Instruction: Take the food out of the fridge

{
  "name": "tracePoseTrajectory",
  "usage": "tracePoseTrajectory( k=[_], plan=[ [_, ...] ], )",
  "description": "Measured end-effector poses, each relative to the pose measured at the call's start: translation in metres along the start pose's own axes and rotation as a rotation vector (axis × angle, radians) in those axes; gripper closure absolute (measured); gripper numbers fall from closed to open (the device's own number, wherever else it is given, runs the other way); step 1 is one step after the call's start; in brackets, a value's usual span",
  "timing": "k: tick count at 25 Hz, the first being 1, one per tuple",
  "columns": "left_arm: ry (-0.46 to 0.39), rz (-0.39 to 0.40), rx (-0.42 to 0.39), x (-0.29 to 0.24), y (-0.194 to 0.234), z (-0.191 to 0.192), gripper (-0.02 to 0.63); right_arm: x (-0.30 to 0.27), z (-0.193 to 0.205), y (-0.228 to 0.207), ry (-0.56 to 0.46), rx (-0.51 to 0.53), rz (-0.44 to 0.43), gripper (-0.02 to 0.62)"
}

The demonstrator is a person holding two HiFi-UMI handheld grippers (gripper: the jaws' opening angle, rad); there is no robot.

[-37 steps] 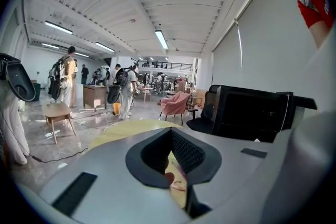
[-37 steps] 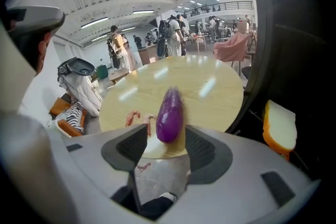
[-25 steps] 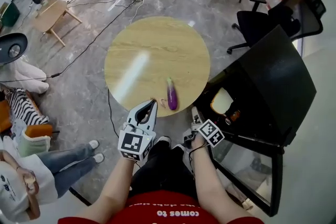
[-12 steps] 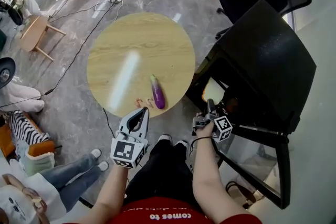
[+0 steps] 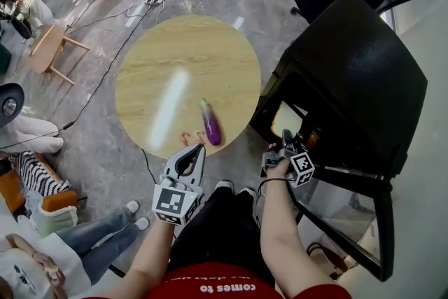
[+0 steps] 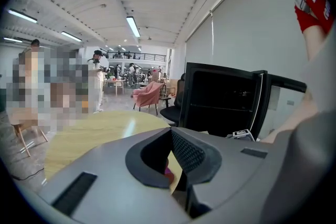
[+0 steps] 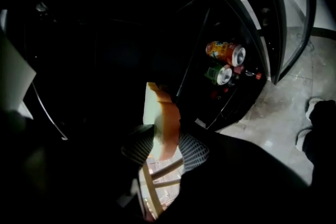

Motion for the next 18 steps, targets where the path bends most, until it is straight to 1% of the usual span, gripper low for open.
tracePoseTrajectory(
  k=[1, 2, 4, 9, 15, 18],
  plan=[
    [0.001, 0.002, -0.002, -0.001, -0.002, 0.0, 0.603, 0.0, -0.001, 0.001, -0.002, -0.006, -0.013, 0.448],
    [0.001, 0.005, -0.004, -0.001, -0.003, -0.001, 0.603, 0.0, -0.002, 0.002, -0.001, -0.017, -0.021, 0.457],
    [0.0, 0.009, -0.008, -0.001, -0.005, -0.002, 0.603, 0.001, -0.003, 0.003, 0.006, -0.03, -0.028, 0.468],
    [-0.004, 0.02, -0.014, -0.002, -0.01, -0.008, 0.603, 0.009, -0.008, 0.01, 0.023, -0.006, -0.042, 0.482],
    [-0.009, 0.044, -0.024, -0.005, -0.019, -0.021, 0.603, 0.024, -0.012, 0.027, 0.073, 0.09, -0.043, 0.494],
    [-0.011, 0.057, -0.036, -0.006, -0.025, -0.028, 0.603, 0.034, -0.013, 0.032, 0.095, 0.109, -0.035, 0.495]
  ],
)
Point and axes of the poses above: the fingertips, and each gripper's own axes: x backward along the fingers, y to its left, z out of its underside, the point moved 9 cm from there along x, backward along the fingers, and after that the axes turned 15 degrees about x, right-handed, at the moved point
